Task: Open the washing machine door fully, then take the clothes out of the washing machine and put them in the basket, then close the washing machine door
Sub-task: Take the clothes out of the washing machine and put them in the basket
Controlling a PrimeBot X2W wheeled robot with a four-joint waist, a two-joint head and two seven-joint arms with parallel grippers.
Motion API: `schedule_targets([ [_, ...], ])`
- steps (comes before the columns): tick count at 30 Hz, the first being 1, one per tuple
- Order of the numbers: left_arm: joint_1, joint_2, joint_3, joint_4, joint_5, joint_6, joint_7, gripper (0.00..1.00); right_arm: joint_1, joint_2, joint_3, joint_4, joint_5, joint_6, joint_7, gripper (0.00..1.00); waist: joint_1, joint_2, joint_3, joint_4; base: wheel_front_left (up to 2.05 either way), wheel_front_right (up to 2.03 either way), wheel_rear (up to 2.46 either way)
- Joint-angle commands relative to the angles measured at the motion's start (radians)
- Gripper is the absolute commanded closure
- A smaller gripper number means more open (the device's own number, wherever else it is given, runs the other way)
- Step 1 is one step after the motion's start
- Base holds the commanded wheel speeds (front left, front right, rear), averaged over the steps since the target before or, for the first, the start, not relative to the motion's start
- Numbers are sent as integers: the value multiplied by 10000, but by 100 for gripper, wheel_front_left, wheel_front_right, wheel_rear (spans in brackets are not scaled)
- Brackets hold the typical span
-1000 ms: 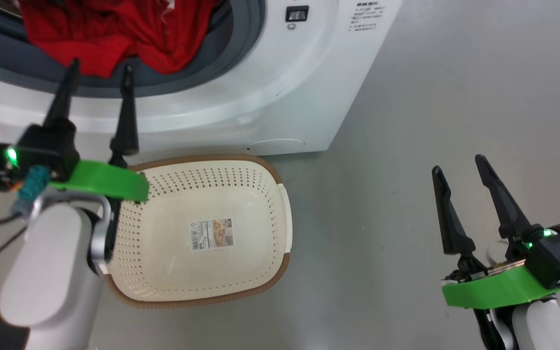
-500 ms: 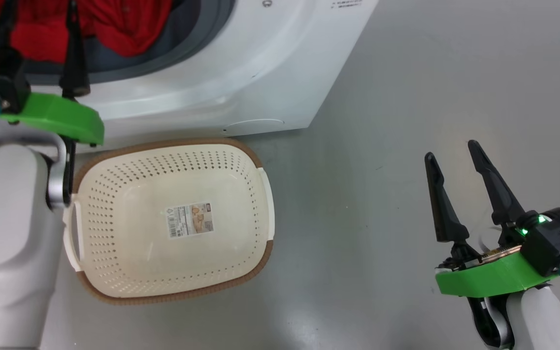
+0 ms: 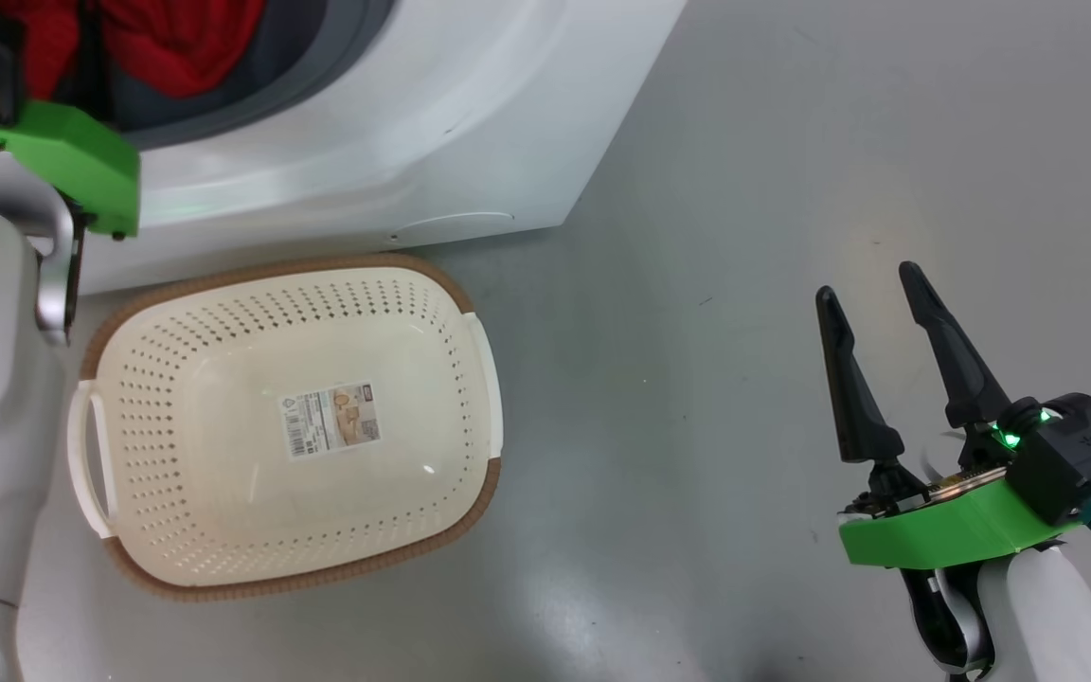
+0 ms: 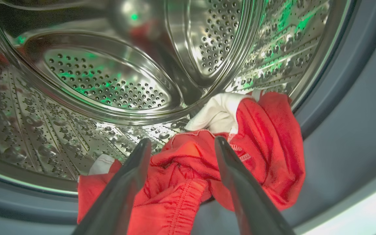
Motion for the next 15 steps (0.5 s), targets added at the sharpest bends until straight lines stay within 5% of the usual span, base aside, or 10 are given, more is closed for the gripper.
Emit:
schedule_targets([
  [1, -211, 537, 126, -5, 115, -44, 91, 0, -113, -79, 290, -188, 71, 63, -63, 0, 0, 0, 41, -55, 0, 0, 0],
  [15, -889, 880, -43, 1830, 117, 150, 888, 0, -309, -79, 550, 31, 355, 63, -63, 0, 0, 0, 150, -401, 0, 0, 0],
])
